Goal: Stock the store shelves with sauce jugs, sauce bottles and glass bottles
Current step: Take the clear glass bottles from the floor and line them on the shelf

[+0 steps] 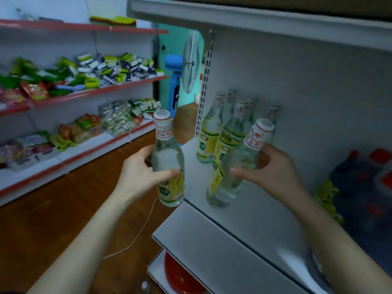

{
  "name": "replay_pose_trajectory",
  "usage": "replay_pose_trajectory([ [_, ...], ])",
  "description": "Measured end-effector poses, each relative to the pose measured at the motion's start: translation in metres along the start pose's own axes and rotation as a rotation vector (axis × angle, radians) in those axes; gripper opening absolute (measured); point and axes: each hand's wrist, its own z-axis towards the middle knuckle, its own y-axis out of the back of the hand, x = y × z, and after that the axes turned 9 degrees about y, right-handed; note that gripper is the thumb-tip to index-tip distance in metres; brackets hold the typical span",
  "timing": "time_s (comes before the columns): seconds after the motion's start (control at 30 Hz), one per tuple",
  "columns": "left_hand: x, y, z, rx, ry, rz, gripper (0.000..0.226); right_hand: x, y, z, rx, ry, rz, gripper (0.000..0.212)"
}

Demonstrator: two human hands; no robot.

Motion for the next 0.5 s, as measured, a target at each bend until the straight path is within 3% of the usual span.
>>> replay_pose_trajectory([
  [0.1,-0.008,-0.014,0.032,0.103,-0.011,-0.005,0.082,-0.01,0.003,0.014,-0.057,-0.059,-0.044,0.054],
  [0.2,-0.013,-0.028,0.061,0.212,-0.053,0.01,0.059,-0.017,0.002,0.023,-0.073,-0.104,-0.072,0.046],
  [0.33,-0.014,-0.04,0.092,0.327,-0.129,0.037,0.047,-0.026,-0.003,0.033,-0.129,-0.157,-0.115,0.044],
  [0.5,-0.012,-0.051,0.118,0.441,-0.139,0.029,0.051,-0.037,-0.011,0.035,-0.164,-0.223,-0.166,0.052],
])
